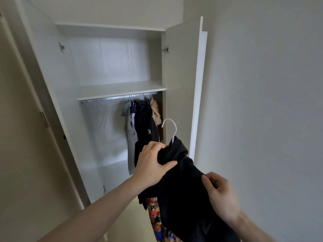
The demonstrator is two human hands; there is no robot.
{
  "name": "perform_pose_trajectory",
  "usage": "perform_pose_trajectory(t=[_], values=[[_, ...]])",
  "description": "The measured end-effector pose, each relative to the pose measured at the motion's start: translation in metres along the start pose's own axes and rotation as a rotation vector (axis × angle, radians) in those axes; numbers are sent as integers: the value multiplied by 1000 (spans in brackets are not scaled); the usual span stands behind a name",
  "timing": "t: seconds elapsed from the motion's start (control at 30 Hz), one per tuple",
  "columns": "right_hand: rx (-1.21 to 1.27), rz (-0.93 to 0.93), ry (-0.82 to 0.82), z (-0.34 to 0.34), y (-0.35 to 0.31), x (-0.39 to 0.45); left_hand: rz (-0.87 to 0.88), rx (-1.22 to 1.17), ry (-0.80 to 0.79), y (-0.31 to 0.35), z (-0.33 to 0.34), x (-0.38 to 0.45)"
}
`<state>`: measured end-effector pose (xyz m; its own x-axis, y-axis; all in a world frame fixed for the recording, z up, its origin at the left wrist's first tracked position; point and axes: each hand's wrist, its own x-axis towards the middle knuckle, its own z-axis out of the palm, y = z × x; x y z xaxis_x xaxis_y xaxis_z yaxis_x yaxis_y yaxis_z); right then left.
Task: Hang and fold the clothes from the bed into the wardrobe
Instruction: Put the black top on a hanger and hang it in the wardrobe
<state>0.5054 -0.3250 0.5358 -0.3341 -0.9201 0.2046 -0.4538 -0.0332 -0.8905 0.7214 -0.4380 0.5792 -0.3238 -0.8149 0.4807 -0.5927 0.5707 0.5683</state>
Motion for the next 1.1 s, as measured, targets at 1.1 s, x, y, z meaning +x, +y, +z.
perform_pose_trajectory(t=[1.1], values=[[364,-11,-802,268,-14,357,-662,-169,-14,-228,-1,250]])
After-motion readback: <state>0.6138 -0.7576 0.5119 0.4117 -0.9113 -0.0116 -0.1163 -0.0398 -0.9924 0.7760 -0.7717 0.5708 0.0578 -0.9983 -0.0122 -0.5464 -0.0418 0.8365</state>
